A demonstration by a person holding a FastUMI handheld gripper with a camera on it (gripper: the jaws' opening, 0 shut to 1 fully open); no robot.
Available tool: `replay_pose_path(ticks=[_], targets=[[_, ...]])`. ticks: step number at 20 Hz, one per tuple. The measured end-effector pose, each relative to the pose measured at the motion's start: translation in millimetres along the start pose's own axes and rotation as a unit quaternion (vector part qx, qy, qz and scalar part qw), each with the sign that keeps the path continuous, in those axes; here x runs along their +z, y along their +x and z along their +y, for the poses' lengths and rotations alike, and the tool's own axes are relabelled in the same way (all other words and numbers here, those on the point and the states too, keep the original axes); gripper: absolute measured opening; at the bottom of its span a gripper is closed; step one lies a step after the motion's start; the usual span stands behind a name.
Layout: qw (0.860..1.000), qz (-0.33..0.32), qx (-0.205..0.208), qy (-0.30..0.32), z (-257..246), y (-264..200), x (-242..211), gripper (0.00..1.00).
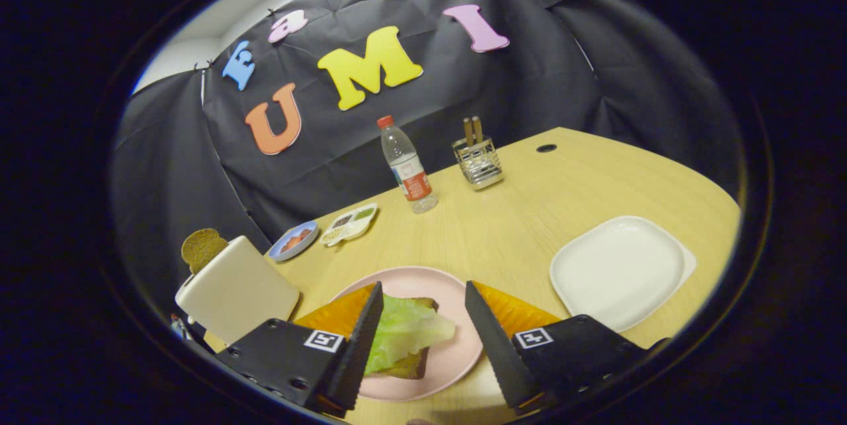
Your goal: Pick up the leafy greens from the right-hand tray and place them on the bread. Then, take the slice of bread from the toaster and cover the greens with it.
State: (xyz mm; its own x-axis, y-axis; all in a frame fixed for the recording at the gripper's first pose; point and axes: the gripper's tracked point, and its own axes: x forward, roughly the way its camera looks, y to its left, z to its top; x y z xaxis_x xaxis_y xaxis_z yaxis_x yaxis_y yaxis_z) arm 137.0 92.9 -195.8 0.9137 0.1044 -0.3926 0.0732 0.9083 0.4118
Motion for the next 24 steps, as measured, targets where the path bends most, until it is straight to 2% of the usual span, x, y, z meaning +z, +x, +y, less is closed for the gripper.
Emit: replay_pose_path(ticks=[1, 3, 7, 12, 18, 22, 24], targets=[[1.000, -0.021, -0.008, -0.013, 1.2, -8.5, 10.1, 0.87], [0.997, -0.059, -0.027, -0.030, 12.0, -25.9, 31.4, 0.94], [0.990, -0.104, -0.058, -0.078, 52.5, -52.4, 56.0, 0.95], [0.984, -0.122, -0.005, -0.131, 150.0, -68.4, 50.5, 0.95], [0.979, -0.126, 0.059, -0.147, 268.6, -69.2, 35.1, 0.96], [0.980, -0.103, 0.073, -0.157, 319.3, -44.4, 7.2, 0.96], [0.980, -0.089, 0.064, -0.164, 329.4, -27.1, -4.7, 0.96]])
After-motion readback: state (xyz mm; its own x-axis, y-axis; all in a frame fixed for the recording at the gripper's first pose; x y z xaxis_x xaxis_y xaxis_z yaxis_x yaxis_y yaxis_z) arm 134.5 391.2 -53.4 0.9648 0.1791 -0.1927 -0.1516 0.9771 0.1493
